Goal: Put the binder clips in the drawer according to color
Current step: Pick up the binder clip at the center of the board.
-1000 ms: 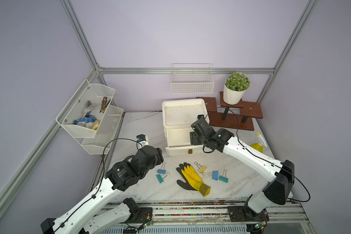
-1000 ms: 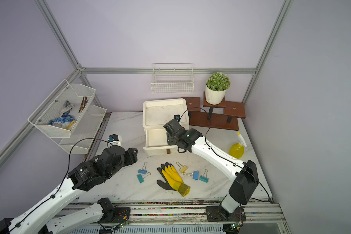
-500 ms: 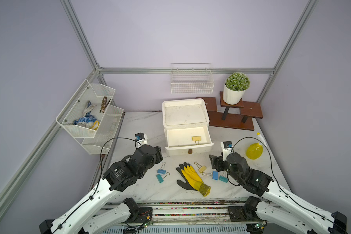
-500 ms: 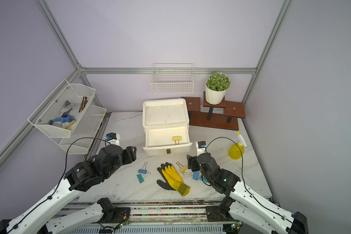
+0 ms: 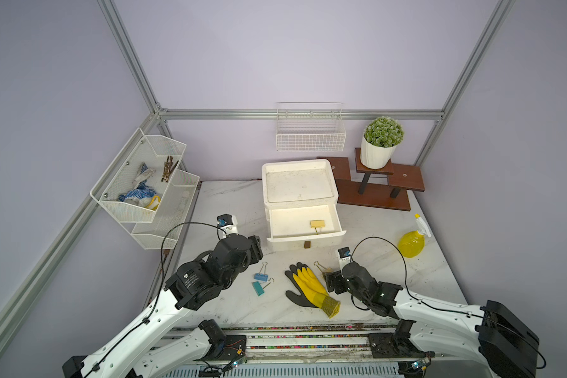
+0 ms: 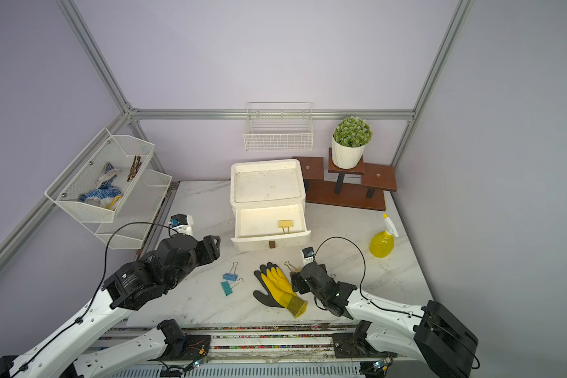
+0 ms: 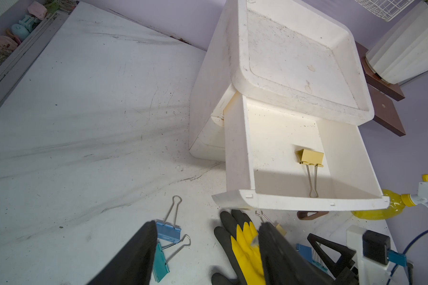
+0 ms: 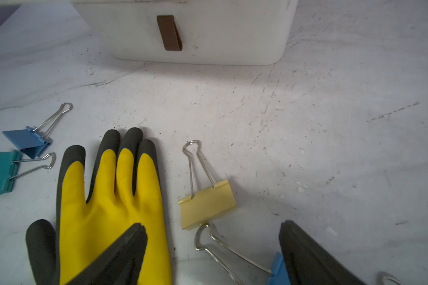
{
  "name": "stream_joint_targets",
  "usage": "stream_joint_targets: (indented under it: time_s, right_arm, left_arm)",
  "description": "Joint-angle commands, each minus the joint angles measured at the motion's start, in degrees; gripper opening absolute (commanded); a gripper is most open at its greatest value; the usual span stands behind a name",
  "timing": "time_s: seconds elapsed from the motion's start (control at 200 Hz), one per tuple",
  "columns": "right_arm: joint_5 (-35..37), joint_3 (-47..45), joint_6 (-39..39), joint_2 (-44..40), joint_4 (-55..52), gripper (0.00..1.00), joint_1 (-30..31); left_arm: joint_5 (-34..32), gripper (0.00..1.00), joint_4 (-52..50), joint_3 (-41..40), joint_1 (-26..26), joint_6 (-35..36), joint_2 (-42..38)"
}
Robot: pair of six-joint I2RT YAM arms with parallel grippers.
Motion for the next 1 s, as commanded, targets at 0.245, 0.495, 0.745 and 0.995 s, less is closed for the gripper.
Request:
stream_joint_targets:
  time_s: [0.245, 0.495, 0.745, 0.995]
  right_arm:
    - [1.86, 5.09, -4.09, 10.85, 0.58, 0.96, 1.40]
    - [0.79, 7.93, -3.98, 16.68, -0.94, 0.95, 1.40]
    - [2.81, 9.52, -0.88, 20.36, -4.24, 0.84, 1.34]
    - [4.65, 9.89, 2.09, 20.75, -6.33, 0.74, 1.35]
  left_arm:
    - [0.01, 0.69, 3.32, 0.76, 0.06, 0.79, -0.29]
    - [0.06, 0.69, 3.47, 0.53, -0.02, 0.68, -0.65]
    - [0.10, 0.69, 3.56, 0.78, 0.04, 0.63, -0.29]
    - [0.32, 0.69, 3.98, 1.02, -0.03, 0.64, 0.22]
